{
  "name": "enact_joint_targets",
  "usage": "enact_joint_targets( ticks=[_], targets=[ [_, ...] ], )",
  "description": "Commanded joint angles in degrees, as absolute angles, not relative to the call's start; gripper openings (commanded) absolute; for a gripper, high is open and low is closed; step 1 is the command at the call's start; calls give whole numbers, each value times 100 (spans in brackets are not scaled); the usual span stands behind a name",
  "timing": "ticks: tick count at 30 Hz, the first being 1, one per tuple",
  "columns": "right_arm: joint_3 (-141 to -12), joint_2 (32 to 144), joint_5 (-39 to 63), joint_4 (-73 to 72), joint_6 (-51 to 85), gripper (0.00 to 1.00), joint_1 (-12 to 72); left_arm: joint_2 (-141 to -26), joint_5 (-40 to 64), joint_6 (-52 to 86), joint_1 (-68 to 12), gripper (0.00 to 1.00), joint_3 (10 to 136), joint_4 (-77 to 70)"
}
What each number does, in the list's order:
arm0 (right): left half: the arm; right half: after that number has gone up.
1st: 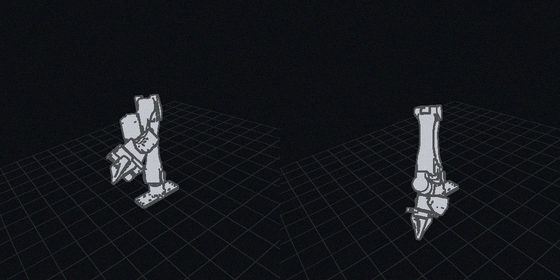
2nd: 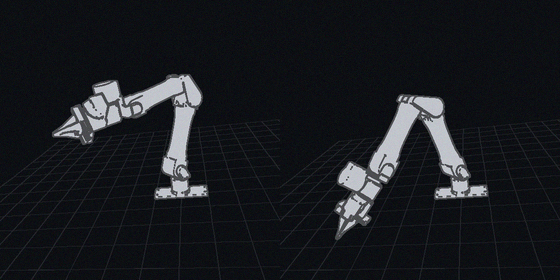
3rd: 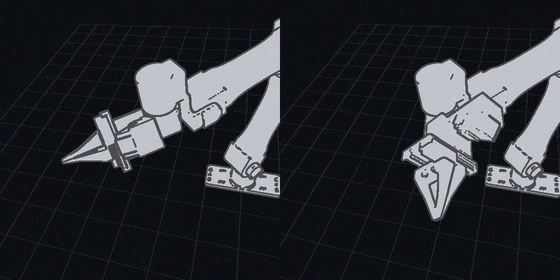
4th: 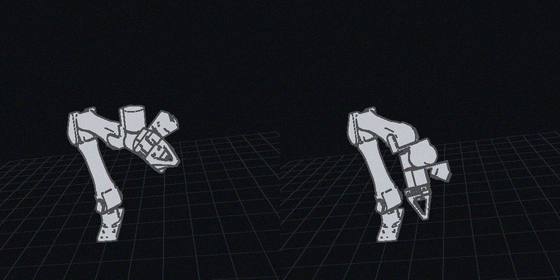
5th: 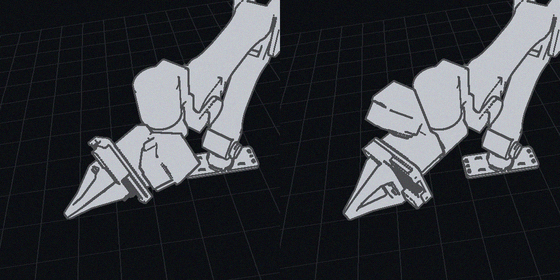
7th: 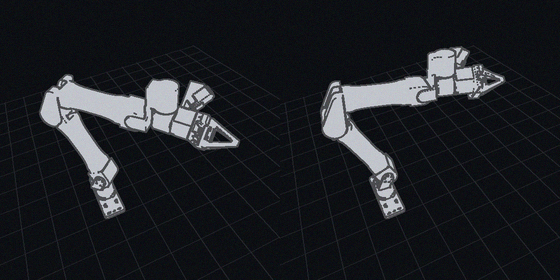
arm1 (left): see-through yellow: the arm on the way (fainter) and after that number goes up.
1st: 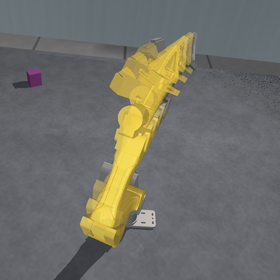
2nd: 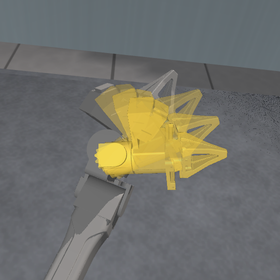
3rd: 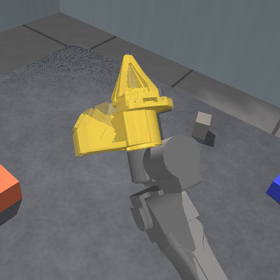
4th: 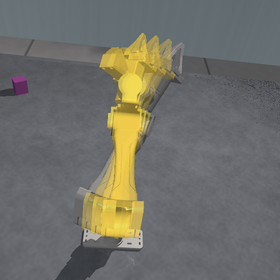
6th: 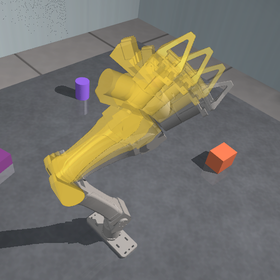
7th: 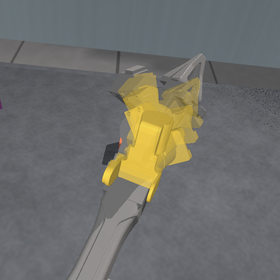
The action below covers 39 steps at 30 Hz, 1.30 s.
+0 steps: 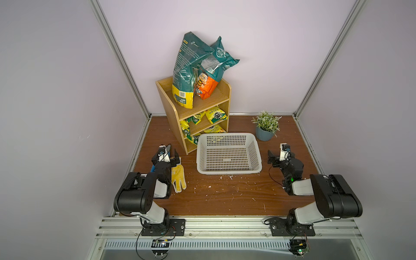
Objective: Take down the fertilizer bag from the shelf
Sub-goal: Pick up the fertilizer bag from the shelf.
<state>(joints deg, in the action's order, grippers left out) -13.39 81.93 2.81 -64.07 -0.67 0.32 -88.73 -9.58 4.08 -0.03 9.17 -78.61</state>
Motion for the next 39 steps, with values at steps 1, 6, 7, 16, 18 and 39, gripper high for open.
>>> enact_joint_targets(
  ticks=[1, 6, 7, 16, 18, 39],
  targets=[
    [-1887, 7168, 28, -5171, 66, 99, 70, -8497, -1178, 410, -35, 99, 894, -7782],
    [-2960, 6183, -380, -2931, 896, 96, 87, -7184, -2007, 525, -176, 99, 1241, -6130],
    [-3144, 6115, -327, -2654, 1065, 94, 109, -6897, -2166, 538, -222, 99, 1399, -5597],
    [-6061, 7116, -94, -853, 1277, 93, 2339, -5355, -2308, 2617, -41, 99, 2843, -1190],
    [-7048, 7731, 187, -683, 1320, 93, 2757, -5105, -1799, 2644, 114, 99, 2797, -1187],
    [-15814, 13605, -163, -960, 731, 99, 4490, -6056, -677, 2183, 167, 99, 3345, -737]
  ],
)
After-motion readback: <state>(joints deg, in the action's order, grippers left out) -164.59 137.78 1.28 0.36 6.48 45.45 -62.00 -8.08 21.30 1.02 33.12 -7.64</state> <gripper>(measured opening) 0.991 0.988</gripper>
